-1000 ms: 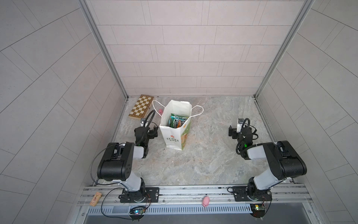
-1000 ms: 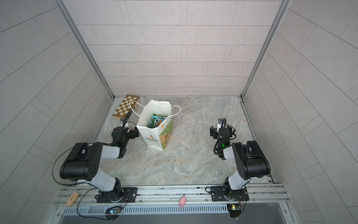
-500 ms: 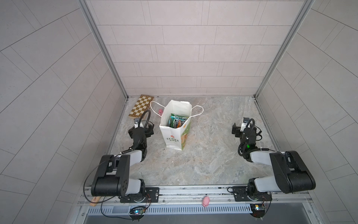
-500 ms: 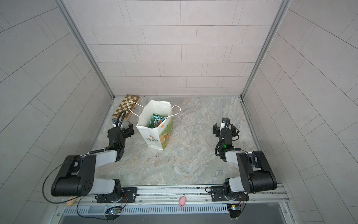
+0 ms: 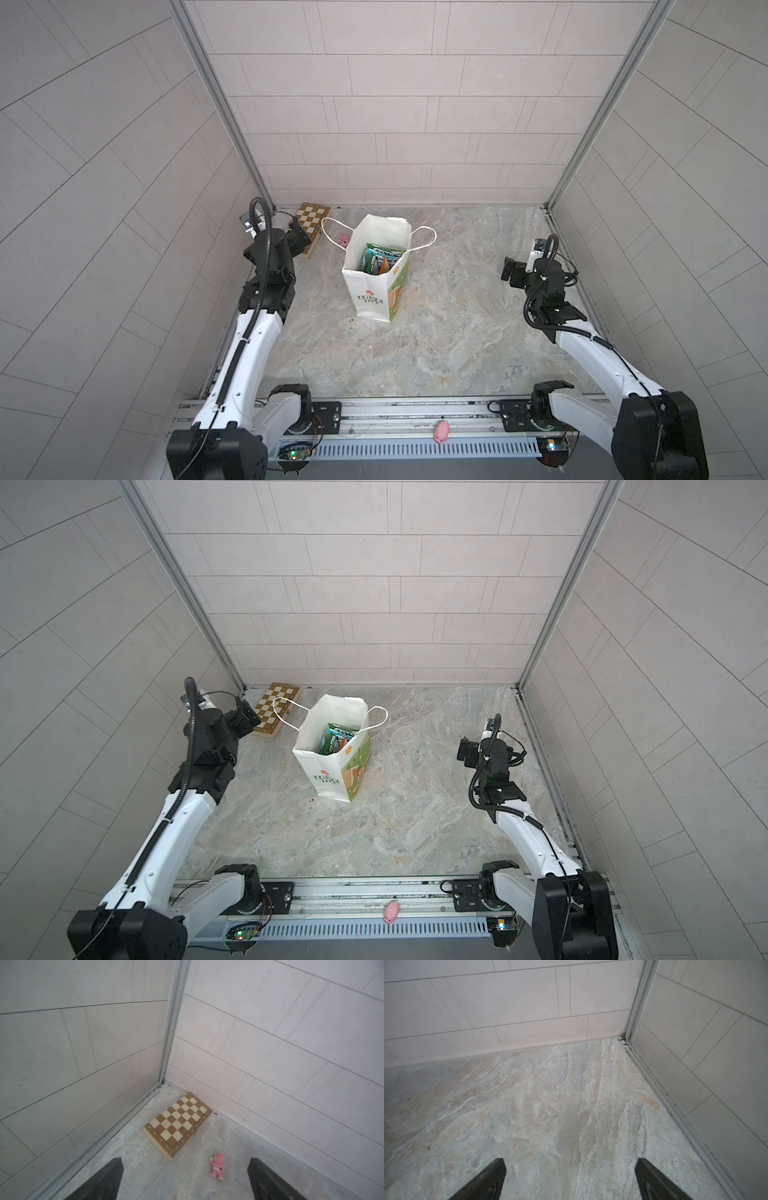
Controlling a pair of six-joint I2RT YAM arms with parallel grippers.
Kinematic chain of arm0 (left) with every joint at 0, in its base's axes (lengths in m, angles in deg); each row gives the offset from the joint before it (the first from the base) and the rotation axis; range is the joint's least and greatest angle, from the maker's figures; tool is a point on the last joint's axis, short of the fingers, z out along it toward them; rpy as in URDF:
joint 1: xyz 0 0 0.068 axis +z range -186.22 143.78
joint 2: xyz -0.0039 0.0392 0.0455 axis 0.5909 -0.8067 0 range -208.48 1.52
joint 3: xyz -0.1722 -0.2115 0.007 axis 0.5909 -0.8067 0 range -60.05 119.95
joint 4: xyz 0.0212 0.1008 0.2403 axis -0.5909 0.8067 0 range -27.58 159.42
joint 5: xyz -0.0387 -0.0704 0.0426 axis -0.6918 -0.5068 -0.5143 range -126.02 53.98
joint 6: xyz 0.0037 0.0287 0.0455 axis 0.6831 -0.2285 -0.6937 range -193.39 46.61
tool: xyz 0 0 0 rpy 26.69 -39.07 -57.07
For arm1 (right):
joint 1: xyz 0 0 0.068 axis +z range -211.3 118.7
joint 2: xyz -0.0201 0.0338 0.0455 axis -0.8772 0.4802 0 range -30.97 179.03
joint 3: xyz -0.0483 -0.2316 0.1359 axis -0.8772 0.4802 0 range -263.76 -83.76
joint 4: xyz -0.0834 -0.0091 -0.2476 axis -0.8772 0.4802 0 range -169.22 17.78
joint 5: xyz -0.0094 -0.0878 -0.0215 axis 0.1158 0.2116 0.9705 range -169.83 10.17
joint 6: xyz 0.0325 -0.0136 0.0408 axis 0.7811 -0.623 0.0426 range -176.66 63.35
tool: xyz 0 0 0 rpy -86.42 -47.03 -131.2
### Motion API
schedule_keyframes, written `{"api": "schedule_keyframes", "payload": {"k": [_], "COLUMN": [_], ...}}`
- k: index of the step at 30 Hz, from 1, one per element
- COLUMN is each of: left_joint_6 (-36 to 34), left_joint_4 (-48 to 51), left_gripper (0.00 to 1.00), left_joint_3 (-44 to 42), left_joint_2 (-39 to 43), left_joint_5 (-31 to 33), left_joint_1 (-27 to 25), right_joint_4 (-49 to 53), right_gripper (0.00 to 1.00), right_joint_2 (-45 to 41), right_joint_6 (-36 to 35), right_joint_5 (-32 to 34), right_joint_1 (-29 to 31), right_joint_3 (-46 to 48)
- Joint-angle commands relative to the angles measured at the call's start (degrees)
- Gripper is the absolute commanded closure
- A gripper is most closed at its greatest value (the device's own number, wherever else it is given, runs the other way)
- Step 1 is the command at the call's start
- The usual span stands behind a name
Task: Take the snacks out of the paper bag
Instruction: 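Raise the left gripper toward the bag handle while the right gripper approaches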
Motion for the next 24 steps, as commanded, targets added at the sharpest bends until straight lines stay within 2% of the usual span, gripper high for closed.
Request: {"api": "schedule_keyframes", "payload": {"k": [1, 4, 7, 10, 16, 20, 24], "left_joint_6": [0.2, 2.4, 5.0, 6.7, 7.4, 9.0, 11.8], "left_joint_4": [13.6, 17.7, 17.6, 15.5, 12.0, 9.0, 3.3], "left_gripper": [0.0, 0.0, 0.0, 0.03, 0.16, 0.3, 0.33], "left_joint_3": [8.2, 12.2, 11.4, 8.9, 7.2, 6.9, 5.4], "left_joint_2": [-1.9, -3.5, -3.7, -4.0, -6.5, -9.5, -11.6], "left_joint_5": [-17.7, -32.0, -41.5, -45.6, -50.4, -53.4, -54.4], "left_joint_1": [1.2, 2.0, 2.8, 3.3, 3.3, 3.3, 3.4], "right_joint_4": [9.9, 13.6, 15.6, 16.1, 16.2, 16.2, 15.7], "right_gripper": [0.01, 0.01, 0.01, 0.01, 0.01, 0.01, 0.01], "right_joint_2": [-2.2, -2.6, -2.9, -3.0, -2.3, -1.7, -1.0], "right_joint_6": [1.9, 1.7, 1.5, 1.5, 2.0, 2.0, 2.0], "right_joint_5": [-6.0, -9.1, -11.9, -13.9, -17.1, -17.2, -17.6], "right_joint_1": [-0.3, -0.3, -0.2, -0.1, 0.6, 1.6, 2.8], "right_joint_3": [-2.5, -5.4, -6.5, -6.9, -7.1, -6.9, -6.7]}}
